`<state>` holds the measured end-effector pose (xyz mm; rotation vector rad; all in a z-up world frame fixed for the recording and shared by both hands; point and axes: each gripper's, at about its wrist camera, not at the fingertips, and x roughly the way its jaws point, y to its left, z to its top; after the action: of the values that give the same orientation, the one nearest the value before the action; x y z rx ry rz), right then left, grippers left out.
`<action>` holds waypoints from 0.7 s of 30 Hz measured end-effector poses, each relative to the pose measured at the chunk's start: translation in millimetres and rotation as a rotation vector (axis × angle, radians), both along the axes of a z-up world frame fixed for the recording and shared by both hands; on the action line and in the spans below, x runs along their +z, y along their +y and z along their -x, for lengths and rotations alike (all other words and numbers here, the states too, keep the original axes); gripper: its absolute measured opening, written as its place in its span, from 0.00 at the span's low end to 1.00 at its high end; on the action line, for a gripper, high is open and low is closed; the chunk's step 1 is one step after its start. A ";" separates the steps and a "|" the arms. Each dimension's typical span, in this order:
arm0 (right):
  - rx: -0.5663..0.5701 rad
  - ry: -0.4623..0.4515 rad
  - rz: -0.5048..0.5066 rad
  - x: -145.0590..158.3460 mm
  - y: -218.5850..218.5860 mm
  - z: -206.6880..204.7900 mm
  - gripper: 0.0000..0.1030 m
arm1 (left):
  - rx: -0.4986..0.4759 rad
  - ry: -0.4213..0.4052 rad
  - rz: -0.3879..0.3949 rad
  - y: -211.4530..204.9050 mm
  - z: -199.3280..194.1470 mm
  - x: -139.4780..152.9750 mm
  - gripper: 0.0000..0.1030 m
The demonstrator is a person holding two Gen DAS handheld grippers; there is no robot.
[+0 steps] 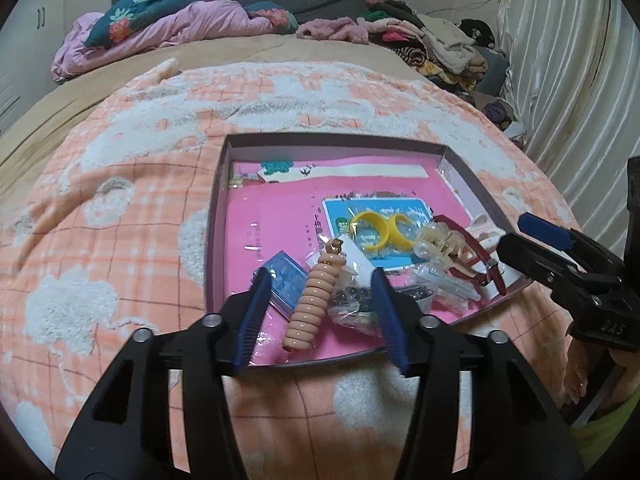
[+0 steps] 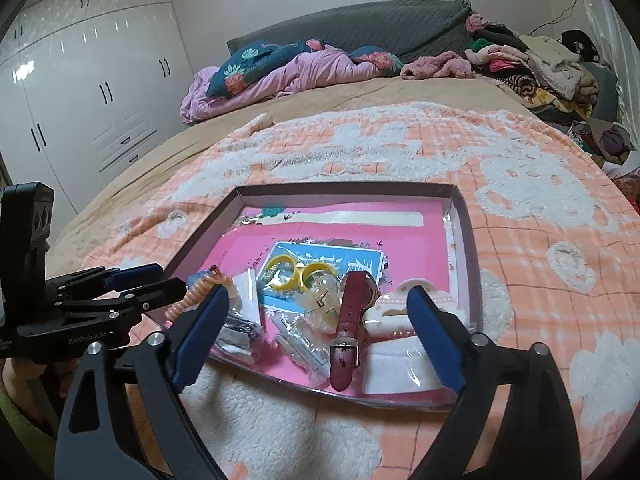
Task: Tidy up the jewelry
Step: 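Open both tools and pull them back from the box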
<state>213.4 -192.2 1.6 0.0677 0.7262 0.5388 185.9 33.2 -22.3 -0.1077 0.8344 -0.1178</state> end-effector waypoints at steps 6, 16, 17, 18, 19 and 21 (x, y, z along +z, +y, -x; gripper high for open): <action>-0.011 -0.018 -0.018 15.7 -8.5 15.5 0.94 | 0.017 -0.028 -0.004 2.1 9.5 14.9 0.62; -0.001 -0.073 -0.033 42.4 -16.8 49.1 0.96 | 0.044 -0.094 -0.028 3.2 30.9 43.2 0.91; 0.001 -0.079 -0.033 44.5 -17.2 53.0 0.96 | 0.045 -0.098 -0.028 3.6 32.8 45.5 0.91; 0.003 -0.087 -0.033 47.0 -17.6 58.4 0.96 | 0.048 -0.103 -0.028 4.0 35.0 47.7 0.91; 0.003 -0.092 -0.033 48.7 -18.0 61.7 0.96 | 0.052 -0.109 -0.026 5.2 38.1 50.0 0.91; 0.006 -0.102 -0.034 51.5 -19.3 71.0 0.96 | 0.057 -0.115 -0.017 7.6 44.5 53.6 0.91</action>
<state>142.4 -211.5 53.2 0.0693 0.6183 0.5563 141.5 40.8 31.3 -0.1076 0.7169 -0.0625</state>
